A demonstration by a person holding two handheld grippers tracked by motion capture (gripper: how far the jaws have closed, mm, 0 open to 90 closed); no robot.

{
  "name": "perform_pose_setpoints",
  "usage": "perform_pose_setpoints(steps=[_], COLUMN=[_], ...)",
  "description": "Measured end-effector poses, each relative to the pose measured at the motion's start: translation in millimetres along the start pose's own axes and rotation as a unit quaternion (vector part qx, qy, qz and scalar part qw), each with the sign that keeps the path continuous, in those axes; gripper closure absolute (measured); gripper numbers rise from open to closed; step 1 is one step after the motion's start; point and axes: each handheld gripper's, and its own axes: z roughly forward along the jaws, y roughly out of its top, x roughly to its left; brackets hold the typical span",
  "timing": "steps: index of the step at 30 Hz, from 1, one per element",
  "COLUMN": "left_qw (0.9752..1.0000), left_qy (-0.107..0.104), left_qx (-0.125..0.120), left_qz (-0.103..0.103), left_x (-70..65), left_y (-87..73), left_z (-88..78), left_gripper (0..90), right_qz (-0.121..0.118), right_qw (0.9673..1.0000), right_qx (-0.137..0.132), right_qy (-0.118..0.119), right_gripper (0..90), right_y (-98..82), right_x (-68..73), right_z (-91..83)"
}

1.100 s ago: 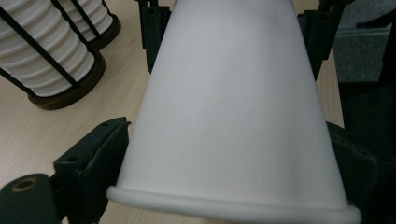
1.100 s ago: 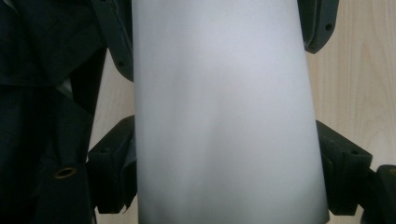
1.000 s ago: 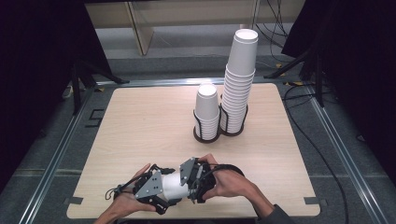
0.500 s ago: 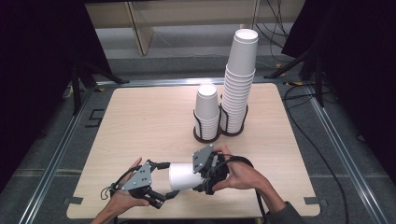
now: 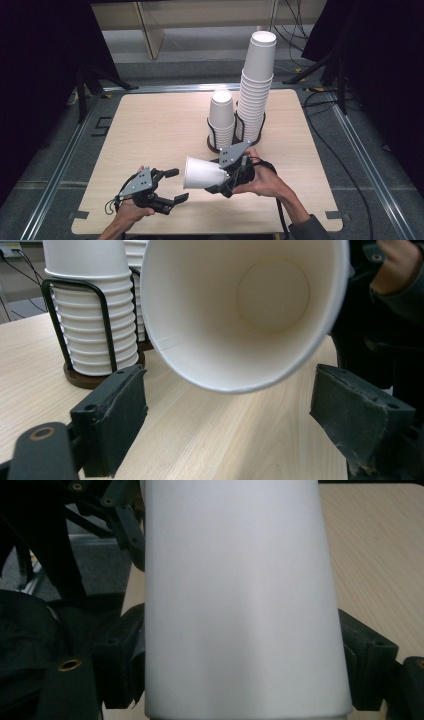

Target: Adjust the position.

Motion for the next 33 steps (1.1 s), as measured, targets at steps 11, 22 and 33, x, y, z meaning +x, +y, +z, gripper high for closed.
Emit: perform_pose_setpoints(steps=[11, 22, 33], left_qw=[0.9993, 0.9984, 0.9975], left_qy=[-0.021, -0.024, -0.029], left_qx=[-0.023, -0.045, -0.059], left_qz=[-0.023, -0.023, -0.025], left_x=[-3.9, -9.4, -8.7], left_y=[2.0, 3.4, 5.2], left_z=[0.9, 3.2, -0.3], left_gripper=[9.7, 3.2, 5.1], right_qz=[0.001, 0.006, 0.012], right_qw=[0.9979, 0.9950, 0.9930], right_qx=[-0.040, -0.060, -0.076], right_qy=[0.050, 0.079, 0.090], right_gripper=[22.8, 22.8, 22.6], right_y=[-3.0, -4.0, -5.9], right_x=[2.5, 5.1, 5.9], right_z=[13.1, 28.9, 36.5])
